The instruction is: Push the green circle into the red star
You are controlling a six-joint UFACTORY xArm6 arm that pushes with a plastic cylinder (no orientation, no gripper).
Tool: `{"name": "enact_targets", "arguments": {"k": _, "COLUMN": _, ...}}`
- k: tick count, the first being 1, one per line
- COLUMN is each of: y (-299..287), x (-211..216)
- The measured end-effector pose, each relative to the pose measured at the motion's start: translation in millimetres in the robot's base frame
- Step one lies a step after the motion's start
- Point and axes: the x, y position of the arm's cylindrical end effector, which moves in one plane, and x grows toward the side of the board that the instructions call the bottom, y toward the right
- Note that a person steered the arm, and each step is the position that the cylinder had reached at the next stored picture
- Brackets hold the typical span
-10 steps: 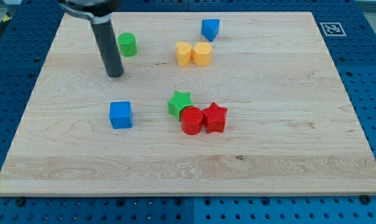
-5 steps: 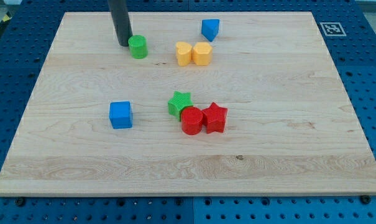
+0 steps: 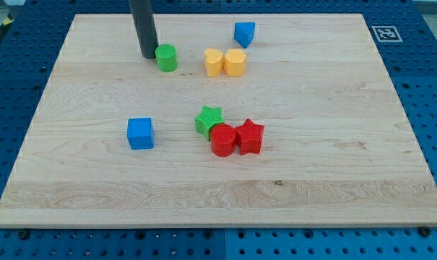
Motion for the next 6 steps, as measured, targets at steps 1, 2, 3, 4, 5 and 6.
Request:
{"name": "enact_targets", "arguments": {"k": 1, "y": 4, "x": -8}}
{"name": "enact_targets", "arguments": {"k": 2, "y": 23, "x": 2}}
{"name": "enact_targets", "arguments": {"k": 3, "y": 43, "x": 20}}
{"name": "enact_targets", "arguments": {"k": 4, "y": 58, "x": 41}}
{"name": "enact_targets", "arguments": {"k": 5, "y": 69, "x": 74}}
{"name": "enact_targets", "arguments": {"k": 6, "y": 63, "x": 84}}
